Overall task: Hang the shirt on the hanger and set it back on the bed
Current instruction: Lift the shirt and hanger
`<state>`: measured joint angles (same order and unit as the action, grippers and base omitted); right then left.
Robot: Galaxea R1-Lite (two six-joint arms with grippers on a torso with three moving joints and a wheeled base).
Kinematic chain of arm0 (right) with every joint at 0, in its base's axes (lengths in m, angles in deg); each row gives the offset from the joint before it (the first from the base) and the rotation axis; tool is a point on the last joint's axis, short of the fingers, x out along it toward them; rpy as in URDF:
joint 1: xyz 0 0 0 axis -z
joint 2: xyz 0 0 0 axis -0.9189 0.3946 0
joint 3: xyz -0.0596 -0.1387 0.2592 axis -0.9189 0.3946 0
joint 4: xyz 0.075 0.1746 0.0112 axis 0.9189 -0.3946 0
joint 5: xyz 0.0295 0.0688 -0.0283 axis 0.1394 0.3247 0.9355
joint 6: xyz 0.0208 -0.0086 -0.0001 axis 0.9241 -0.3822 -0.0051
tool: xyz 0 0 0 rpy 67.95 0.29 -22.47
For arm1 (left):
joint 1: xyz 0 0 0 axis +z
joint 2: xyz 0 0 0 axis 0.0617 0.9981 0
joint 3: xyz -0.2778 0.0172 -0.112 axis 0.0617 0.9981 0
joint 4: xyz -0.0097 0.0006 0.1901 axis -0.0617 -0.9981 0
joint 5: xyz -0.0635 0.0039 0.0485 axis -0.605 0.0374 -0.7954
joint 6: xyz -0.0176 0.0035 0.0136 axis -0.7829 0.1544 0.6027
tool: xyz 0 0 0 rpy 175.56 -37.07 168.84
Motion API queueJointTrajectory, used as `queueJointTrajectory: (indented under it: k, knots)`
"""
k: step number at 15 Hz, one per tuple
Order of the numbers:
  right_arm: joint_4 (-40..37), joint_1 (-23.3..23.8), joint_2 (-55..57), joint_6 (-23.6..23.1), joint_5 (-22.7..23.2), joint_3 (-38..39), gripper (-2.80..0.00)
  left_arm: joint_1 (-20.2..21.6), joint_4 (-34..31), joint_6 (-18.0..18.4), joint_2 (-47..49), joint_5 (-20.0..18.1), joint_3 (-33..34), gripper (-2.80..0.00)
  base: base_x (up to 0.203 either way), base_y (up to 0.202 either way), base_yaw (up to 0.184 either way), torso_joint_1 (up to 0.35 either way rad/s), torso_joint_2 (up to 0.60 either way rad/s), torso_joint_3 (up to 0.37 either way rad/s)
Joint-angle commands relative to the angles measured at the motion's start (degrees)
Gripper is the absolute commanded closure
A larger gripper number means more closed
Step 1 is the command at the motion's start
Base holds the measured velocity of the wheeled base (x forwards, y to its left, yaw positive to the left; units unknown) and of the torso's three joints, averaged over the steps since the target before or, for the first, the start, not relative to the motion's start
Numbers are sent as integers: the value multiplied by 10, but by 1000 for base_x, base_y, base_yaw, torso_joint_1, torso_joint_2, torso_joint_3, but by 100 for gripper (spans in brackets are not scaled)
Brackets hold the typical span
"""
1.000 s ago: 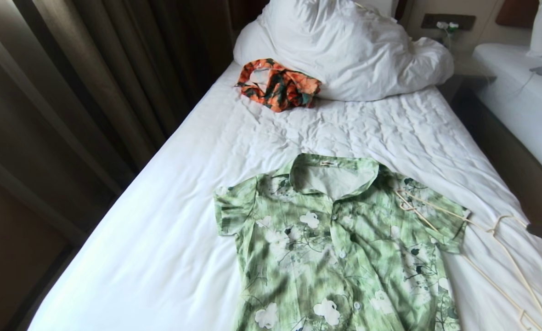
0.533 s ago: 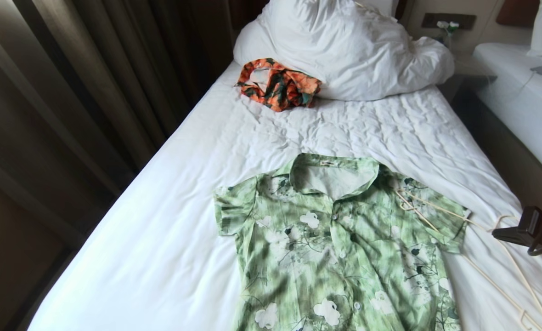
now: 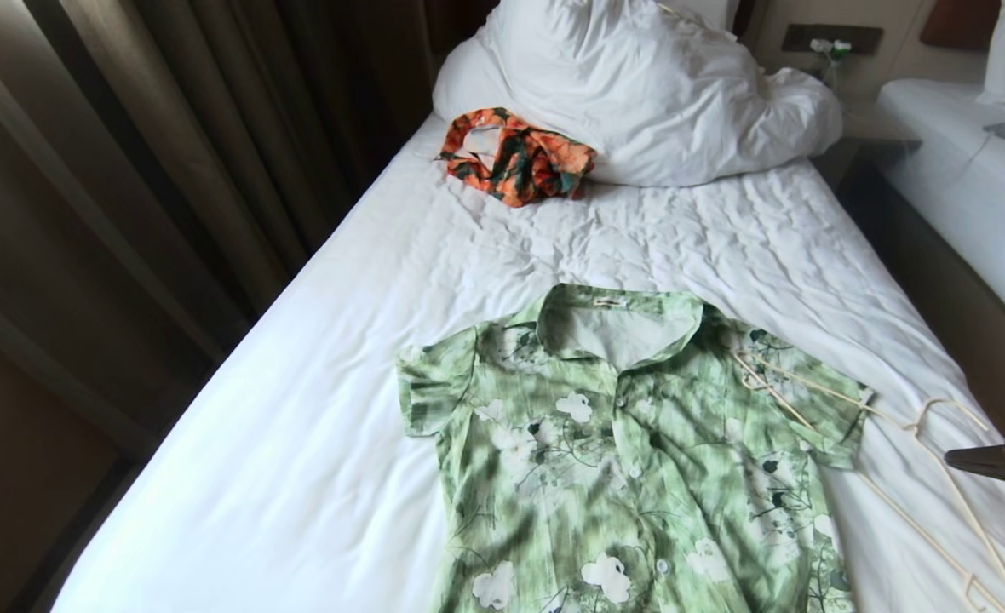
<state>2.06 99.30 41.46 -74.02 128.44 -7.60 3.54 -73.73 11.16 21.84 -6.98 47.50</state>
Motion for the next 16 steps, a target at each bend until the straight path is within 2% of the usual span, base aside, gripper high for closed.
queueJointTrajectory:
  k: [1, 4, 7, 8, 9, 13, 15, 16]
  knots:
    - [-26, 33, 42, -54, 37, -21, 0, 0, 0, 0, 1, 0, 1, 0, 0, 0, 0, 0, 0, 0]
    - [-60, 48, 66, -115, 49, -29, 0, 0, 0, 0, 1, 0, 1, 0, 0, 0, 0, 0, 0, 0]
    - [-105, 69, 85, -123, 60, -71, 0, 0, 0, 0, 1, 0, 0, 0, 0, 0, 0, 0, 0, 0]
    - [-125, 81, 94, -142, 67, -85, 0, 0, 0, 0, 1, 0, 0, 0, 0, 0, 0, 0, 0, 0]
    - [-148, 88, 101, -157, 73, -101, -280, 0, 0, 0, 1, 0, 0, 0, 0, 0, 0, 0, 0, 0]
    - [-193, 91, 116, -181, 108, -123, -280, 0, 0, 0, 1, 0, 0, 0, 0, 0, 0, 0, 0, 0]
    - [-194, 91, 137, -216, 111, -116, -280, 0, 0, 0, 1, 0, 1, 0, 0, 0, 0, 0, 0, 0]
    - [-193, 92, 151, -248, 112, -109, -280, 0, 0, 0, 1, 0, 0, 0, 0, 0, 0, 0, 0, 0]
